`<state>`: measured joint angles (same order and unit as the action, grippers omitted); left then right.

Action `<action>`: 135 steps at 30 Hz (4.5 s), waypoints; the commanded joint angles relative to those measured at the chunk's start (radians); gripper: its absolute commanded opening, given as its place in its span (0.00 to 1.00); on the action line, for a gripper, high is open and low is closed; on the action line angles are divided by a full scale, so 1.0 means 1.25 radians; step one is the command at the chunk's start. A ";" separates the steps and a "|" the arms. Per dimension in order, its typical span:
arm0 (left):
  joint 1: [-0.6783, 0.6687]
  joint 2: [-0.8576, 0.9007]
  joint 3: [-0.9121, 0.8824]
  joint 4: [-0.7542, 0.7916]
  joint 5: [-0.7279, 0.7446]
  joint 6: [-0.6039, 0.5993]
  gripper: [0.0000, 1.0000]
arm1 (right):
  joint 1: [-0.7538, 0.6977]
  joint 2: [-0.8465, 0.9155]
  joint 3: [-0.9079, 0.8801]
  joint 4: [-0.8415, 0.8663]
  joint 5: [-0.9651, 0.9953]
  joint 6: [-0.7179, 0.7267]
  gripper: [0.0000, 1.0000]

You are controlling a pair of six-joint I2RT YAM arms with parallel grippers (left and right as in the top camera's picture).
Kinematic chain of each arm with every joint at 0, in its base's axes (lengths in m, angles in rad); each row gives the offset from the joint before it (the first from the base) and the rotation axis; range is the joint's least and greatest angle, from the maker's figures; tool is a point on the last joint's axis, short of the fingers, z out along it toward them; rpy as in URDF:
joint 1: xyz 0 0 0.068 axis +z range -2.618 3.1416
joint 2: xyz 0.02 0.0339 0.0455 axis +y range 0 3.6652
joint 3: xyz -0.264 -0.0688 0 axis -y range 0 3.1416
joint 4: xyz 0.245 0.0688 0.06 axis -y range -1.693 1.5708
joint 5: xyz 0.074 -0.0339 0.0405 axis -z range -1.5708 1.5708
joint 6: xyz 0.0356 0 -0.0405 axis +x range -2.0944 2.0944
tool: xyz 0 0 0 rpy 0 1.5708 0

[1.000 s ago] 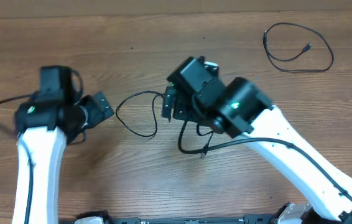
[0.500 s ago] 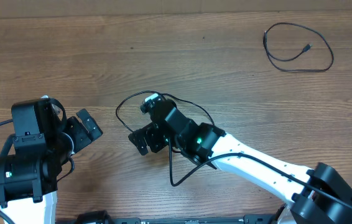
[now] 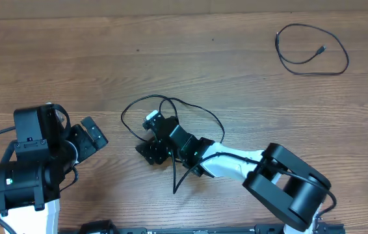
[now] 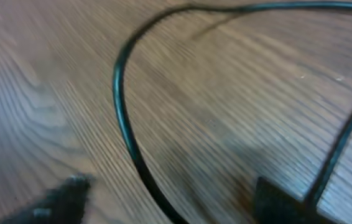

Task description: Untangle cables

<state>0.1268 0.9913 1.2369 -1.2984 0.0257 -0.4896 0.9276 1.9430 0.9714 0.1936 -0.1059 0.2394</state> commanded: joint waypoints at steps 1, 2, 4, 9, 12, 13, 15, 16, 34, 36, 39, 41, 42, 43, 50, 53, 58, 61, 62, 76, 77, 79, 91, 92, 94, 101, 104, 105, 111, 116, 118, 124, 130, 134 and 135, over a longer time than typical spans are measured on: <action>0.005 0.002 0.011 -0.005 0.000 0.015 1.00 | 0.000 0.000 -0.005 -0.001 0.020 -0.014 0.59; 0.005 0.002 0.011 -0.005 0.000 0.015 1.00 | 0.000 0.000 -0.005 -0.004 0.021 -0.032 0.51; 0.005 0.002 0.011 -0.005 0.000 0.015 1.00 | 0.000 0.000 -0.004 -0.013 0.031 -0.065 0.29; 0.005 0.002 0.011 -0.005 0.000 0.015 1.00 | -0.004 -0.052 0.012 -0.125 0.208 -0.071 0.04; 0.005 0.002 0.011 -0.005 0.000 0.015 1.00 | -0.012 -0.141 0.038 -0.248 0.370 -0.074 0.04; 0.005 0.002 0.011 -0.005 0.000 0.015 1.00 | -0.016 -0.179 0.049 -0.291 0.428 -0.074 0.04; 0.005 0.002 0.011 -0.005 0.000 0.015 1.00 | -0.024 -0.260 0.071 -0.364 0.527 -0.082 0.04; 0.005 0.002 0.011 -0.005 0.000 0.015 1.00 | -0.032 -0.303 0.081 -0.397 0.562 -0.102 0.04; 0.005 0.002 0.011 -0.005 0.000 0.015 0.99 | -0.770 -0.650 0.103 -0.627 0.401 -0.163 0.04; 0.005 0.002 0.011 -0.005 0.000 0.015 1.00 | -0.840 -0.630 0.103 -0.627 0.386 -0.129 0.04; 0.005 0.002 0.011 -0.005 0.000 0.015 1.00 | -0.949 -0.574 0.103 -0.648 0.239 -0.123 0.04; 0.005 0.002 0.011 -0.005 0.000 0.015 1.00 | -0.974 -0.547 0.103 -0.663 0.183 -0.123 0.04; 0.005 0.002 0.011 -0.005 0.000 0.015 1.00 | -0.980 -0.535 0.103 -0.667 0.162 -0.123 0.04; 0.005 0.002 0.011 -0.005 0.000 0.015 0.99 | -0.981 -0.523 0.103 -0.669 0.139 -0.123 0.04; 0.005 0.002 0.011 -0.005 0.000 0.015 1.00 | -0.947 -0.536 0.124 -0.659 0.103 -0.125 0.04; 0.005 0.002 0.011 -0.005 0.000 0.015 1.00 | -0.947 -0.559 0.173 -0.651 0.117 -0.130 0.04; 0.005 0.002 0.011 -0.005 0.000 0.015 0.99 | -0.964 -0.582 0.262 -0.561 0.297 -0.151 0.04; 0.005 0.002 0.011 -0.005 0.000 0.015 1.00 | -0.976 -0.582 0.291 -0.459 0.400 -0.269 0.04; 0.005 0.002 0.011 -0.005 0.000 0.015 1.00 | -0.977 -0.584 0.294 -0.436 0.414 -0.307 0.04; 0.005 0.002 0.011 -0.005 0.000 0.015 1.00 | -0.974 -0.614 0.296 -0.369 0.440 -0.508 0.04; 0.005 0.002 0.011 -0.005 0.000 0.015 1.00 | -0.972 -0.615 0.296 -0.370 0.440 -0.500 0.04; 0.005 0.002 0.011 -0.005 0.000 0.015 1.00 | -0.962 -0.620 0.296 -0.372 0.439 -0.476 0.04; 0.005 0.002 0.011 -0.005 0.000 0.015 1.00 | -0.943 -0.604 0.296 -0.521 0.382 -0.466 0.04; 0.005 0.002 0.011 -0.005 0.000 0.015 1.00 | -0.946 -0.593 0.296 -0.539 0.382 -0.466 0.04; 0.005 0.002 0.011 -0.005 0.000 0.015 0.99 | -0.953 -0.564 0.296 -0.578 0.382 -0.464 0.04; 0.005 0.002 0.011 -0.005 0.000 0.015 0.99 | -0.978 -0.443 0.296 -0.734 0.383 -0.358 0.04; 0.005 0.002 0.011 -0.005 0.000 0.015 1.00 | -0.994 -0.395 0.296 -0.787 0.383 -0.274 0.04; 0.005 0.002 0.011 -0.005 0.000 0.015 1.00 | -0.999 -0.378 0.296 -0.803 0.382 -0.246 0.04; 0.005 0.002 0.011 -0.005 0.000 0.015 1.00 | -1.007 -0.297 0.296 -0.867 0.381 -0.184 0.20; 0.005 0.002 0.011 -0.005 0.000 0.015 1.00 | -1.007 -0.281 0.296 -0.886 0.377 -0.175 1.00; 0.005 0.002 0.011 -0.005 0.000 0.015 1.00 | -1.007 -0.281 0.296 -0.897 0.377 -0.175 1.00; 0.005 0.002 0.011 -0.005 0.000 0.015 1.00 | -1.003 -0.288 0.296 -0.938 0.376 -0.140 1.00; 0.005 0.002 0.011 -0.005 0.000 0.015 1.00 | -0.977 -0.364 0.296 -0.954 0.312 -0.120 1.00; 0.005 0.002 0.011 -0.005 0.000 0.015 1.00 | -0.942 -0.454 0.296 -0.963 0.261 -0.120 1.00; 0.005 0.002 0.011 -0.005 0.000 0.015 1.00 | -0.930 -0.483 0.296 -0.967 0.248 -0.120 1.00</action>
<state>0.1268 0.9932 1.2369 -1.3060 0.0257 -0.4896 -0.2779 1.4769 1.3239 -1.0096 0.2836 0.0757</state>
